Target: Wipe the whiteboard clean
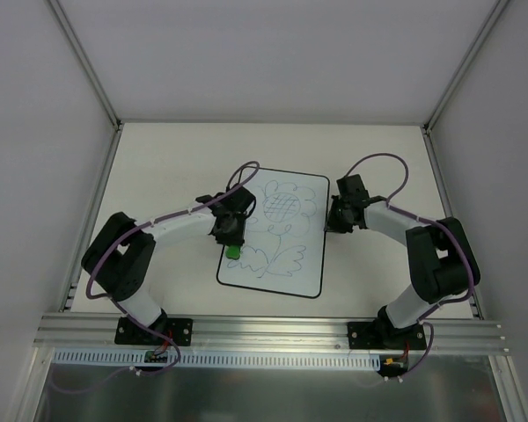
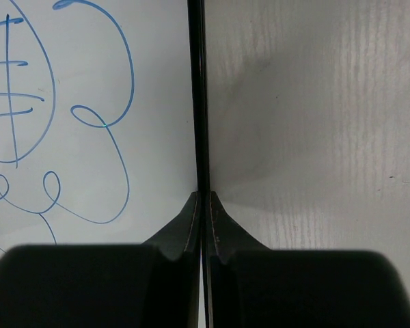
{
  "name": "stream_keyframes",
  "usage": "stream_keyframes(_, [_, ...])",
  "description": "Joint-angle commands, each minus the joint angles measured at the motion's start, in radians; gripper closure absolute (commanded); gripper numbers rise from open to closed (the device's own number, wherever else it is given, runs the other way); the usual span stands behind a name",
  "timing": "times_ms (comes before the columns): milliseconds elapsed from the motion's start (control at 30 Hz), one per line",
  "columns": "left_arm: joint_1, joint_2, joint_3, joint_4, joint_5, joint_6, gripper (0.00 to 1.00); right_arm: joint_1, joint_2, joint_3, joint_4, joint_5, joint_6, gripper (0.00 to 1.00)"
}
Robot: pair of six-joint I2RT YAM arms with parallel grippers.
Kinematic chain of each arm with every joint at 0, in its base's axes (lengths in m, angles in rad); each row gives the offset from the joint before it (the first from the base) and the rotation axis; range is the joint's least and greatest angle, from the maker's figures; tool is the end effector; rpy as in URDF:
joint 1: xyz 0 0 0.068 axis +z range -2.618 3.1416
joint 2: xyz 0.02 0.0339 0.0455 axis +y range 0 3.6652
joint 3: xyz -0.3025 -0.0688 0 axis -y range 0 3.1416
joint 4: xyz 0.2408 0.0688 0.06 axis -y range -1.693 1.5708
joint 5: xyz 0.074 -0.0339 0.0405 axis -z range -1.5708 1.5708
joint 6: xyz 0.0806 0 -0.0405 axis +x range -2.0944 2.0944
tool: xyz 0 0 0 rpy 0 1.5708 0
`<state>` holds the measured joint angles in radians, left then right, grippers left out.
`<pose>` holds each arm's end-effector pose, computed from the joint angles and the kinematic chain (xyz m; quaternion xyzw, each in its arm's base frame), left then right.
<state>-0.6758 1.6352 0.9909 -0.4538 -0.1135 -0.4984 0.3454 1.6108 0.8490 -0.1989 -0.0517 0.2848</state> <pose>0.2696 -0.2044 0.1815 0.0728 0.9680 -0.0836 0.2252 0.3150 0.1178 0.1663 -0.0366 0.9528 0.1165 0.2778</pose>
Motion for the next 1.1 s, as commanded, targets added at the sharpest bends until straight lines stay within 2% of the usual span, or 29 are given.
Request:
stream_keyframes(0, [-0.063, 0.014, 0.009, -0.037, -0.049, -0.068, 1.0, 0.029, 0.047, 0.001, -0.033, 0.032, 0.02, 1.0])
stream_keyframes(233, [-0.217, 0.199, 0.135, -0.052, -0.034, -0.178, 1.0, 0.052, 0.037, 0.001, -0.033, 0.046, 0.043, 1.0])
stream_keyframes(367, [-0.321, 0.297, 0.294, -0.054, -0.051, -0.201, 1.0, 0.058, 0.031, -0.002, -0.033, 0.046, 0.05, 1.0])
stream_keyframes(433, [-0.329, 0.317, 0.311, -0.06, -0.06, -0.221, 1.0, 0.058, 0.032, -0.004, -0.034, 0.046, 0.053, 1.0])
stream_keyframes(567, [-0.266, 0.246, 0.18, -0.072, -0.078, -0.276, 1.0, 0.058, 0.018, -0.021, -0.033, 0.079, 0.054, 1.0])
stream_keyframes(600, [-0.222, 0.224, 0.149, -0.08, -0.083, -0.293, 1.0, 0.058, 0.012, -0.022, -0.033, 0.081, 0.056, 1.0])
stream_keyframes(733, [-0.145, 0.118, 0.054, -0.131, -0.095, -0.29, 1.0, 0.058, 0.011, -0.016, -0.034, 0.079, 0.054, 1.0])
stream_keyframes(867, [-0.128, 0.081, 0.0, -0.192, -0.12, -0.281, 1.0, 0.058, 0.031, 0.002, -0.033, 0.062, 0.06, 1.0])
stream_keyframes(1067, [-0.096, 0.002, -0.116, -0.201, -0.124, -0.315, 1.0, 0.058, 0.063, 0.025, -0.031, 0.062, 0.083, 1.0])
